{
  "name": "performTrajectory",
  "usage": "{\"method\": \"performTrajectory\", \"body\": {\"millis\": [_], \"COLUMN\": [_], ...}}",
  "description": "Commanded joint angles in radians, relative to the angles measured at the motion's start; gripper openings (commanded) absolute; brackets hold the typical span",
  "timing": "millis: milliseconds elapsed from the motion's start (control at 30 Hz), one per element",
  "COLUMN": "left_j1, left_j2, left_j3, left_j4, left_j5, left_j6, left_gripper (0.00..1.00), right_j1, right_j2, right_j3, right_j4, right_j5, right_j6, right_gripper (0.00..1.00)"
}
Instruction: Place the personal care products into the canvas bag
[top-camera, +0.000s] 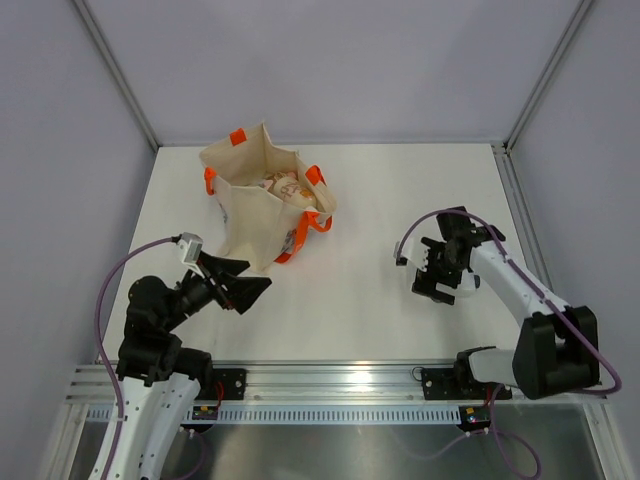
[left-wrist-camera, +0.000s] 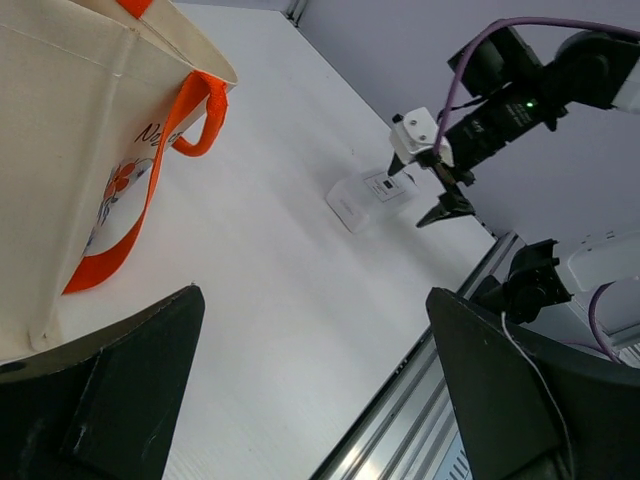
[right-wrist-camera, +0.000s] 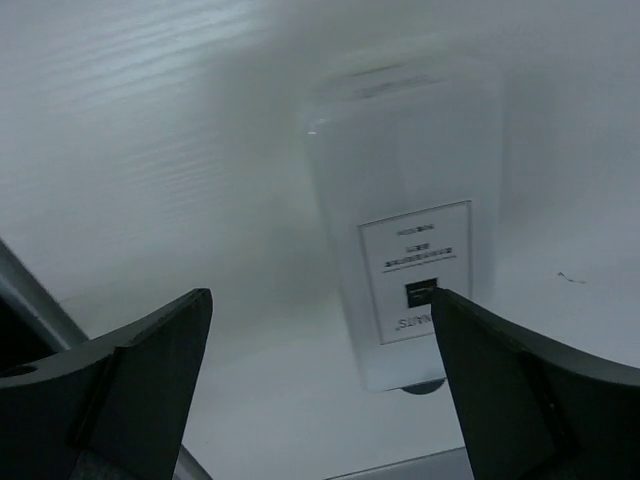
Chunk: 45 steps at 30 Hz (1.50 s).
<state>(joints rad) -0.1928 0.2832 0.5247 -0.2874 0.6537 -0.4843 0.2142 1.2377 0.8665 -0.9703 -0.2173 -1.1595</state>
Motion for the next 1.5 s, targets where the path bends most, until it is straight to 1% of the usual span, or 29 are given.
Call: {"method": "performTrajectory", "body": {"millis": [0, 67, 133, 300, 433, 567, 600, 633, 700, 733, 767, 833, 900, 933, 967, 1000, 1033, 1067, 1100, 1133, 1167, 1200, 1233, 1300, 1333, 1367, 1400, 1433, 1467], "left_j1": [0.001, 0.001, 0.001, 0.001, 0.001, 0.001, 0.001, 0.001, 0.001, 0.001, 0.001, 0.001, 0.001, 0.001, 0.001, 0.001, 0.001, 0.001, 0.001, 0.001, 0.001, 0.001, 0.001, 0.001, 0.001, 0.001, 0.001, 0.001, 0.001], "left_j2": [-0.006, -0.013, -0.015, -0.019, -0.009, -0.009, -0.007, -0.007, -0.006, -0.003, -0.001, 0.002, 0.005, 0.004, 0.004, 0.001, -0.001, -0.006, -0.009, -0.012, -0.019, -0.022, -0.026, -0.033, -0.035, -0.035, -0.035, -0.038, -0.038], "left_j3": [0.001, 0.003, 0.005, -0.009, -0.015, -0.006, -0.005, -0.005, -0.005, -0.006, -0.006, -0.006, -0.006, -0.006, -0.006, -0.005, -0.005, -0.003, -0.003, -0.002, -0.003, -0.003, -0.003, -0.006, -0.008, -0.009, -0.008, -0.006, -0.006], "left_j4": [0.06, 0.047, 0.025, 0.019, 0.033, 0.014, 0.011, 0.008, 0.007, 0.008, 0.008, 0.01, 0.01, 0.01, 0.011, 0.01, 0.01, 0.01, 0.007, 0.01, 0.01, 0.008, 0.008, 0.011, 0.017, 0.017, 0.014, 0.01, 0.008], "left_j5": [0.044, 0.043, 0.038, 0.03, 0.032, 0.026, 0.024, 0.021, 0.02, 0.021, 0.02, 0.02, 0.021, 0.021, 0.021, 0.02, 0.02, 0.017, 0.015, 0.015, 0.012, 0.011, 0.009, 0.006, 0.006, 0.004, 0.003, -0.005, -0.006], "left_j6": [-0.025, -0.016, -0.001, 0.006, -0.004, 0.009, 0.016, 0.019, 0.023, 0.026, 0.024, 0.027, 0.033, 0.035, 0.036, 0.042, 0.046, 0.047, 0.05, 0.05, 0.052, 0.052, 0.052, 0.05, 0.05, 0.053, 0.053, 0.053, 0.055], "left_gripper": [0.99, 0.99, 0.99, 0.99, 0.99, 0.99, 0.99, 0.99, 0.99, 0.99, 0.99, 0.99, 0.99, 0.99, 0.99, 0.99, 0.99, 0.99, 0.99, 0.99, 0.99, 0.99, 0.99, 0.99, 0.99, 0.99, 0.99, 0.99, 0.99], "right_j1": [-0.042, -0.05, -0.062, -0.068, -0.068, -0.068, -0.068, -0.068, -0.068, -0.068, -0.068, -0.068, -0.068, -0.068, -0.068, -0.064, -0.059, -0.052, -0.044, -0.02, -0.003, 0.016, 0.063, 0.117, 0.169, 0.197, 0.223, 0.246, 0.284], "right_j2": [0.109, 0.17, 0.233, 0.321, 0.411, 0.46, 0.463, 0.463, 0.454, 0.433, 0.419, 0.355, 0.306, 0.266, 0.25, 0.229, 0.223, 0.22, 0.221, 0.23, 0.239, 0.268, 0.29, 0.362, 0.394, 0.429, 0.521, 0.581, 0.636], "right_j3": [0.045, 0.037, 0.048, 0.068, 0.104, 0.118, 0.121, 0.127, 0.153, 0.179, 0.192, 0.236, 0.278, 0.336, 0.373, 0.412, 0.498, 0.546, 0.592, 0.686, 0.734, 0.781, 0.875, 0.96, 1.045, 1.096, 1.153, 1.306, 1.392], "right_j4": [0.168, 0.199, 0.193, 0.255, 0.228, 0.217, 0.211, 0.202, 0.165, 0.15, 0.131, 0.076, 0.01, -0.013, -0.066, -0.086, -0.099, -0.106, -0.117, -0.111, -0.067, -0.047, -0.016, 0.121, 0.168, 0.256, 0.281, 0.294, 0.318], "right_j5": [0.12, 0.142, 0.125, 0.153, 0.113, 0.116, 0.111, 0.105, 0.07, 0.053, 0.008, -0.049, -0.166, -0.206, -0.303, -0.353, -0.393, -0.468, -0.506, -0.539, -0.582, -0.605, -0.613, -0.573, -0.539, -0.504, -0.47, -0.447, -0.391], "right_j6": [-0.037, -0.063, -0.068, -0.068, -0.08, -0.078, -0.074, -0.069, -0.031, -0.014, 0.019, 0.055, 0.118, 0.147, 0.2, 0.234, 0.272, 0.362, 0.407, 0.455, 0.584, 0.639, 0.764, 0.889, 0.993, 1.044, 1.088, 1.153, 1.207], "right_gripper": [0.99, 1.0, 1.0, 0.99, 0.99, 0.98, 0.94, 0.84, 0.69, 0.46, 0.35, 0.2, 0.16, 0.13, 0.04, 0.0, 0.0, 0.0, 0.0, 0.0, 0.0, 0.0, 0.0, 0.0, 0.0, 0.0, 0.0, 0.0, 0.0]}}
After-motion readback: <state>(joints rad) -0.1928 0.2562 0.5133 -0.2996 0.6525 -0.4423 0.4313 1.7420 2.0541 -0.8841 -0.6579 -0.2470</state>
